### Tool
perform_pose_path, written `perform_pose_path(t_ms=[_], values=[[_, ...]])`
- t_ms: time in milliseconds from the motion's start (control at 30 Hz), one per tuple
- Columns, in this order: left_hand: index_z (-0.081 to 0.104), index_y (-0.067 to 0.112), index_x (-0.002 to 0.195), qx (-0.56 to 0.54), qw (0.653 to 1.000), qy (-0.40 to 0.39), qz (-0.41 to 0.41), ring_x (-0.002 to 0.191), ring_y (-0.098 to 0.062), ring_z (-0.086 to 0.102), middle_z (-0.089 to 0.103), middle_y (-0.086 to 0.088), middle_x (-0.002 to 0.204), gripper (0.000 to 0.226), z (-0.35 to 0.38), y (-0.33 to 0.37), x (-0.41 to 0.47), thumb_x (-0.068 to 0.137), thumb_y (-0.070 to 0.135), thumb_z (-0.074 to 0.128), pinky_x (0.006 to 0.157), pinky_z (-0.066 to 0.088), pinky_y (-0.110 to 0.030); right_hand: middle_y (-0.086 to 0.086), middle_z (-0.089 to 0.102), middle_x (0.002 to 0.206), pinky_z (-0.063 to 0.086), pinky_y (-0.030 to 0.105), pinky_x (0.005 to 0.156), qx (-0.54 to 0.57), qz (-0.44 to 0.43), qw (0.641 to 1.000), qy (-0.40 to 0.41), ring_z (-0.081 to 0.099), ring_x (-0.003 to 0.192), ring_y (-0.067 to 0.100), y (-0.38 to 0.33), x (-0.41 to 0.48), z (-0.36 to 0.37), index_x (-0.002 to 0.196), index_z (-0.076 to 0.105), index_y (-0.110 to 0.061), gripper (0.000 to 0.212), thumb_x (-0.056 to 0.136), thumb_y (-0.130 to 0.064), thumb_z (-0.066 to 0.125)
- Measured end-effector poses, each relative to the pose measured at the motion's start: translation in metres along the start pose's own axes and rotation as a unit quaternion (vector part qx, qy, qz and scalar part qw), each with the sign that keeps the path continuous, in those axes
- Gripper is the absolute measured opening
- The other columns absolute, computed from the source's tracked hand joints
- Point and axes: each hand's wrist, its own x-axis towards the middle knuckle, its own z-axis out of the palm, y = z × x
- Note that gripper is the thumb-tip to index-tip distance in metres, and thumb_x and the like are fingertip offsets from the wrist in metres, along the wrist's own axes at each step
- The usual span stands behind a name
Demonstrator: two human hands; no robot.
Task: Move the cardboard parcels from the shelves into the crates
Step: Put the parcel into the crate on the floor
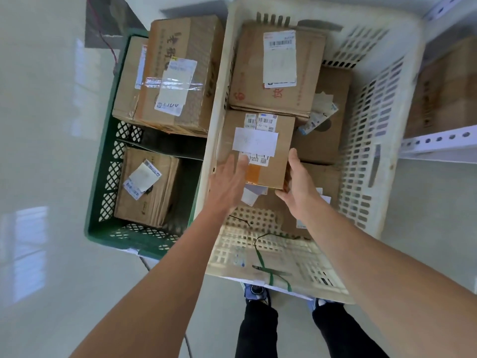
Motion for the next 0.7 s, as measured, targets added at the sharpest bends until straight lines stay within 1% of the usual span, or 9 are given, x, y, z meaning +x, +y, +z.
perform_pose_path(t_ms=[100, 233, 300, 367, 400, 433, 500, 600, 700], values=[[0.050, 0.010, 0.158, -0.125, 0.992, 0.012, -0.028, 0.152, -0.039, 0.045, 0.051, -0.017, 0.163, 0.080, -0.001, 0.001, -0.002, 0.104, 0.064, 0.027, 0.125, 0.035, -0.057, -0.007, 0.060, 0.152, 0.029, 0.050, 0.128, -0.005, -0.003, 1.000, -0.009, 0.053, 0.142, 0.017, 0.000, 0.005, 0.002, 0.159, 0.042, -0.042, 0.063, 0.104, -0.072, 0.039], [0.058, 0.025, 0.147, -0.166, 0.986, -0.025, 0.002, 0.138, -0.030, 0.058, 0.062, -0.006, 0.150, 0.067, -0.005, -0.002, -0.006, 0.111, 0.067, 0.019, 0.120, 0.041, -0.056, -0.009, 0.062, 0.149, 0.029, 0.047, 0.128, -0.002, -0.006, 1.000, -0.017, 0.052, 0.143, 0.016, 0.000, 0.005, -0.002, 0.156, 0.049, -0.038, 0.065, 0.103, -0.074, 0.038], [0.060, 0.028, 0.146, -0.185, 0.982, -0.028, 0.010, 0.126, -0.014, 0.065, 0.066, -0.001, 0.145, 0.062, -0.008, -0.003, -0.008, 0.114, 0.061, 0.018, 0.108, 0.049, -0.039, -0.024, 0.068, 0.128, 0.029, 0.042, 0.125, -0.012, -0.024, 1.000, -0.011, 0.059, 0.128, 0.000, -0.001, -0.002, -0.006, 0.142, 0.056, -0.047, 0.050, 0.104, -0.073, 0.035], [0.064, 0.041, 0.134, -0.211, 0.977, -0.021, 0.007, 0.102, 0.016, 0.065, 0.073, 0.015, 0.126, 0.053, -0.013, 0.000, -0.017, 0.114, 0.061, 0.019, 0.086, 0.042, -0.017, -0.041, 0.068, 0.105, 0.030, 0.036, 0.116, -0.012, -0.047, 0.999, -0.008, 0.060, 0.098, -0.022, -0.005, -0.020, -0.011, 0.123, 0.057, -0.055, 0.033, 0.107, -0.069, 0.032], [0.065, 0.050, 0.124, -0.223, 0.975, -0.016, 0.000, 0.091, 0.024, 0.062, 0.073, 0.027, 0.113, 0.048, -0.018, 0.005, -0.025, 0.113, 0.063, 0.020, 0.081, 0.038, -0.015, -0.043, 0.064, 0.117, 0.030, 0.035, 0.115, -0.007, -0.066, 0.998, -0.008, 0.057, 0.101, -0.024, -0.011, -0.034, -0.013, 0.132, 0.055, -0.055, 0.036, 0.108, -0.068, 0.030], [0.064, 0.056, 0.116, -0.235, 0.972, -0.013, -0.008, 0.087, 0.027, 0.060, 0.071, 0.033, 0.105, 0.045, -0.024, 0.012, -0.034, 0.112, 0.065, 0.020, 0.082, 0.036, -0.016, -0.037, 0.055, 0.141, 0.028, 0.036, 0.119, -0.005, -0.085, 0.996, -0.005, 0.053, 0.121, -0.019, -0.016, -0.049, -0.016, 0.150, 0.046, -0.050, 0.048, 0.108, -0.067, 0.029], [0.061, 0.058, 0.119, -0.265, 0.964, -0.008, -0.006, 0.098, 0.020, 0.057, 0.069, 0.030, 0.112, 0.044, -0.035, 0.028, -0.056, 0.111, 0.069, 0.019, 0.091, 0.037, -0.025, -0.019, 0.027, 0.172, 0.021, 0.044, 0.129, 0.009, -0.127, 0.992, -0.003, 0.029, 0.156, 0.002, -0.032, -0.086, -0.026, 0.167, 0.024, -0.039, 0.068, 0.106, -0.069, 0.028], [0.061, 0.050, 0.132, -0.308, 0.951, -0.016, -0.003, 0.114, 0.001, 0.062, 0.070, 0.018, 0.125, 0.052, -0.058, 0.066, -0.099, 0.109, 0.072, 0.020, 0.106, 0.035, -0.036, -0.016, 0.023, 0.175, 0.020, 0.043, 0.130, 0.008, -0.190, 0.982, -0.011, 0.023, 0.159, 0.004, -0.055, -0.151, -0.044, 0.167, 0.022, -0.041, 0.080, 0.098, -0.080, 0.030], [0.060, 0.049, 0.140, -0.328, 0.944, -0.027, 0.003, 0.132, -0.006, 0.060, 0.066, 0.015, 0.142, 0.059, -0.083, 0.110, -0.159, 0.105, 0.079, 0.024, 0.119, 0.036, -0.044, -0.018, 0.025, 0.174, 0.022, 0.038, 0.128, 0.021, -0.234, 0.972, -0.003, 0.025, 0.158, 0.002, -0.077, -0.229, -0.064, 0.167, 0.023, -0.040, 0.082, 0.095, -0.079, 0.028]])
